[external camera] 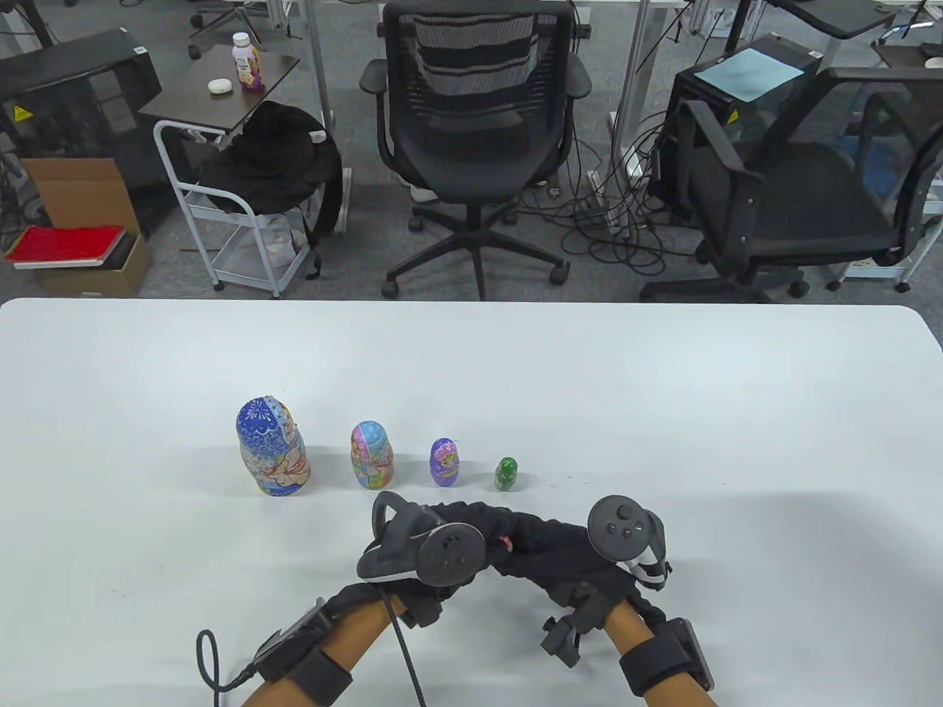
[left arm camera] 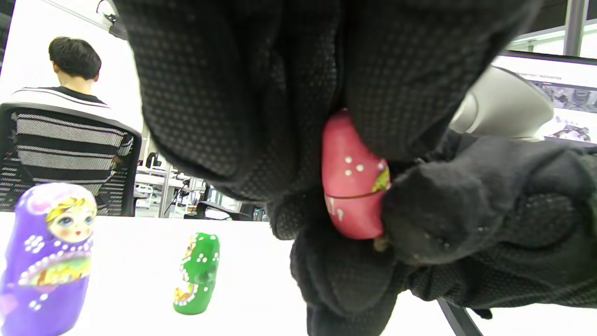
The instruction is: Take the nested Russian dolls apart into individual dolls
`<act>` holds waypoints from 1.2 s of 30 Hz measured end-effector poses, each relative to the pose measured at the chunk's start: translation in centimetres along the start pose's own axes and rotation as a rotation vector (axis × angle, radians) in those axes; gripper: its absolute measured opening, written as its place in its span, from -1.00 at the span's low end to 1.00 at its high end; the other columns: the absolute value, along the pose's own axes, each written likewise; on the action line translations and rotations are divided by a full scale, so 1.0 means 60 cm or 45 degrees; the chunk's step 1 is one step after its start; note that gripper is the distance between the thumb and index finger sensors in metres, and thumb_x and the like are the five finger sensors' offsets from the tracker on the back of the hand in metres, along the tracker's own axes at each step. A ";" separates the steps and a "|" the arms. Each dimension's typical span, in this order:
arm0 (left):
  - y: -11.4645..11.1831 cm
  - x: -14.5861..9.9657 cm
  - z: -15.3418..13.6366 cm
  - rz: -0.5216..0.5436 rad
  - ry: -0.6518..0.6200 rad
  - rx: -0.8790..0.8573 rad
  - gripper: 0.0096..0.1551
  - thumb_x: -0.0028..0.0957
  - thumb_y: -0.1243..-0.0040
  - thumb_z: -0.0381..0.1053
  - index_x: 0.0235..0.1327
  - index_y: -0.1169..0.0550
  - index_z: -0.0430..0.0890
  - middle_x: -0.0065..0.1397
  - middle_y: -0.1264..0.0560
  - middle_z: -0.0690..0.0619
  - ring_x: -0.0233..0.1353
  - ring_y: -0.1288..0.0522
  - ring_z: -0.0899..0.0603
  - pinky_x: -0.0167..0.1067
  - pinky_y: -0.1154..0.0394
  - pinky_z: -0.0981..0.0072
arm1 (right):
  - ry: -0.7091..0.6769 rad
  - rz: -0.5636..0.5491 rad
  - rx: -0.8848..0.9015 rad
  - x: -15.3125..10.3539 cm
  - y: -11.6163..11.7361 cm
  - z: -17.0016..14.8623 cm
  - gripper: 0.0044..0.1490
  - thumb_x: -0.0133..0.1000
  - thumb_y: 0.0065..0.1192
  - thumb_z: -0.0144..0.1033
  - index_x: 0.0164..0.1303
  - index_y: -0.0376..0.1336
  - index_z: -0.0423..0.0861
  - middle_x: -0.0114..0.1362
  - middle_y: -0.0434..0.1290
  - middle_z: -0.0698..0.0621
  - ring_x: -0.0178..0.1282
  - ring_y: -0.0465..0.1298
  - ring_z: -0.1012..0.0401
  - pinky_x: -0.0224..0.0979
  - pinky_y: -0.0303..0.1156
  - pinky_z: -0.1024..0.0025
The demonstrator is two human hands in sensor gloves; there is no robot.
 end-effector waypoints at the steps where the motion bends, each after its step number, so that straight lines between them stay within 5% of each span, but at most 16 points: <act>1: 0.001 0.002 0.002 -0.001 -0.006 0.006 -0.52 -0.03 -0.42 0.09 0.15 -0.65 0.00 0.13 -0.73 -0.01 0.02 -0.80 -0.09 -0.06 -0.80 0.36 | 0.003 -0.001 0.018 0.000 -0.001 -0.001 -0.15 -0.10 0.55 -0.21 0.31 0.33 -0.37 0.08 0.74 -0.11 0.10 0.74 0.04 0.27 0.62 0.12; 17: 0.042 0.021 0.021 0.021 -0.010 -0.016 -0.53 -0.04 -0.43 0.07 0.11 -0.67 -0.04 0.09 -0.74 -0.05 -0.05 -0.82 -0.11 -0.13 -0.82 0.38 | 0.003 -0.044 0.358 -0.005 -0.012 0.005 -0.15 -0.11 0.57 -0.24 0.31 0.33 -0.38 0.06 0.75 -0.11 0.08 0.75 0.04 0.27 0.63 0.13; 25: 0.036 0.031 0.020 0.042 0.026 0.006 -0.54 0.00 -0.41 0.07 0.13 -0.66 -0.03 0.11 -0.74 -0.04 -0.02 -0.81 -0.11 -0.09 -0.81 0.35 | -0.046 -0.055 -0.052 -0.010 -0.043 0.031 -0.08 -0.06 0.53 -0.18 0.42 0.27 -0.36 0.19 0.68 -0.21 0.20 0.68 -0.07 0.33 0.54 0.02; 36: 0.048 0.094 0.034 -0.041 0.037 0.118 -0.53 -0.03 -0.47 0.07 0.14 -0.65 0.02 0.15 -0.72 -0.04 0.01 -0.81 -0.09 -0.06 -0.80 0.36 | 0.058 -0.419 -0.507 -0.065 -0.180 0.037 -0.10 -0.03 0.51 -0.11 0.47 0.27 -0.26 0.28 0.63 -0.26 0.28 0.61 -0.13 0.39 0.46 -0.05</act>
Point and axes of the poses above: the tracker on the back of each hand, its own z axis roughly to the thumb side, its own x axis roughly from the wrist to the fingertips, y = z × x, the point moved 1 cm from there along x, roughly from the wrist to the fingertips
